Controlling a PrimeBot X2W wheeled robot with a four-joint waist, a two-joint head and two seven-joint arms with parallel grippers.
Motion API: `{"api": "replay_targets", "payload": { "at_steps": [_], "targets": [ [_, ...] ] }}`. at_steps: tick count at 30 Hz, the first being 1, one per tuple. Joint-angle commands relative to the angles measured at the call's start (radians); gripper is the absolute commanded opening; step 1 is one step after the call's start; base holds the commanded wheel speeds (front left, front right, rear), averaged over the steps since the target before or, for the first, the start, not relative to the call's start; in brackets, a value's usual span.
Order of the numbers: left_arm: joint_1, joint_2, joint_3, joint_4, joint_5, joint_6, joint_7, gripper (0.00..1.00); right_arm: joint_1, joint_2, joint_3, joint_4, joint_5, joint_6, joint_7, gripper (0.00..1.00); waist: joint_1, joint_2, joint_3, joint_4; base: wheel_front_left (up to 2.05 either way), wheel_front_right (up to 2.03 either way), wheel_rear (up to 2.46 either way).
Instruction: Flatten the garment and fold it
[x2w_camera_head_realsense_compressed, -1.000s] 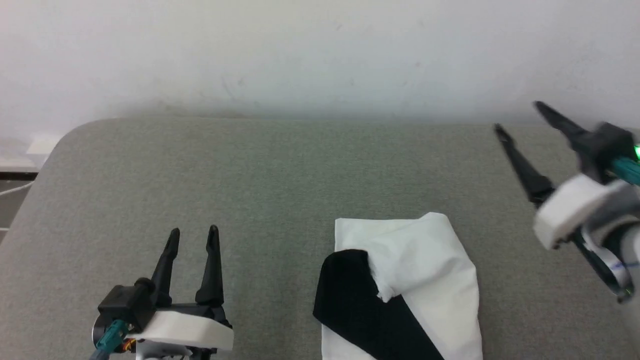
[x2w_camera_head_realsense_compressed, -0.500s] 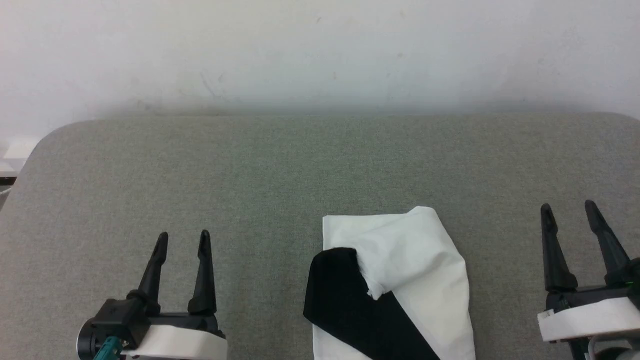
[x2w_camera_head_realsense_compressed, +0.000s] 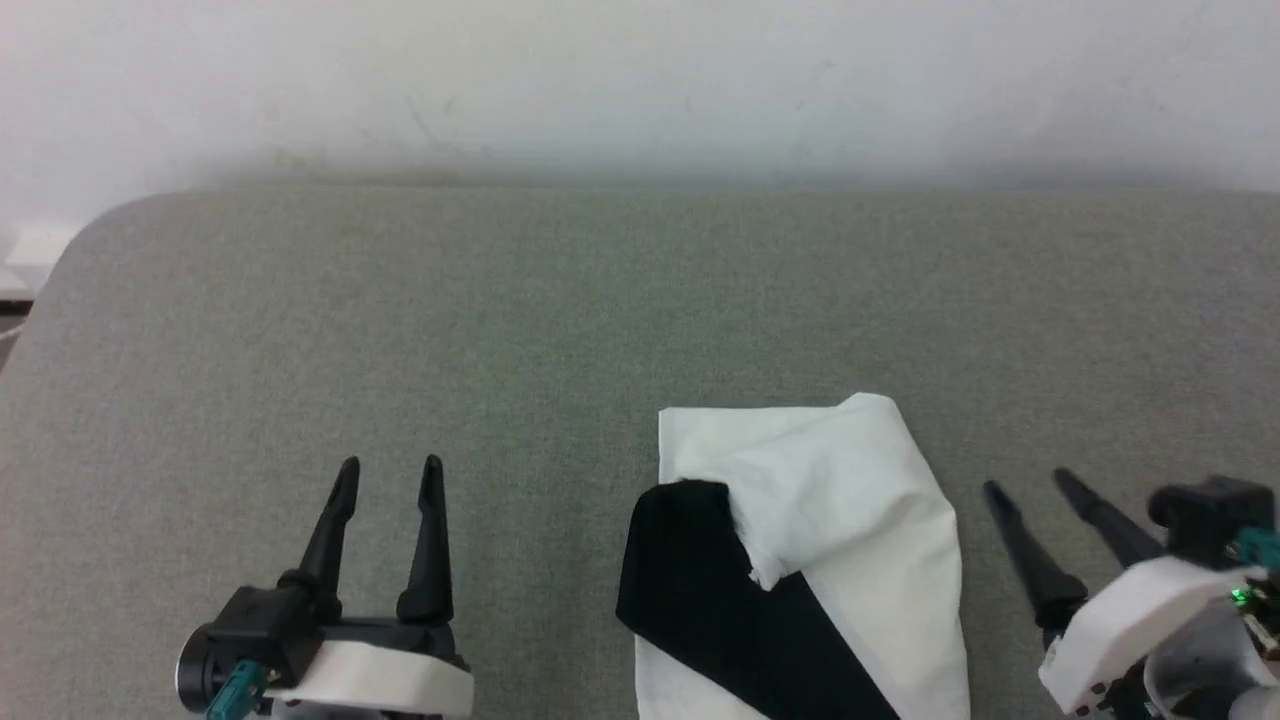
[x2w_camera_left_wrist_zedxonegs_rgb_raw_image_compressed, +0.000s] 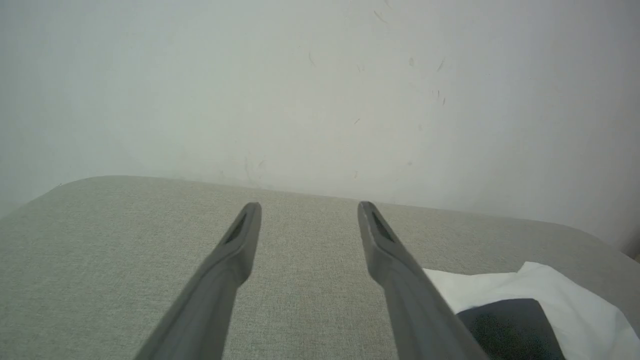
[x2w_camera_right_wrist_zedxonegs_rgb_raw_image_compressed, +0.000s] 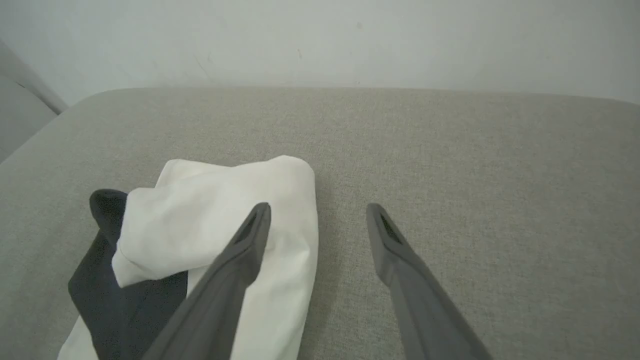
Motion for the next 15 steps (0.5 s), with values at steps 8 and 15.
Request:
{"api": "replay_targets", "payload": {
  "at_steps": [8,15],
  "targets": [
    [-0.066,-0.001,-0.04,0.034,-0.001,0.0,-0.005,1.0,-0.164,-0.019,0.025,0.159,0.194,-0.001,0.344,1.0,0.0,0.0,0.108,0.066,0.0,0.0,0.0],
    [-0.093,-0.001,-0.062,0.048,-0.011,0.011,-0.005,1.0,-0.246,0.014,0.052,0.322,0.201,-0.001,0.439,1.0,0.0,0.0,0.129,0.116,0.0,0.0,0.0]
  ]
}}
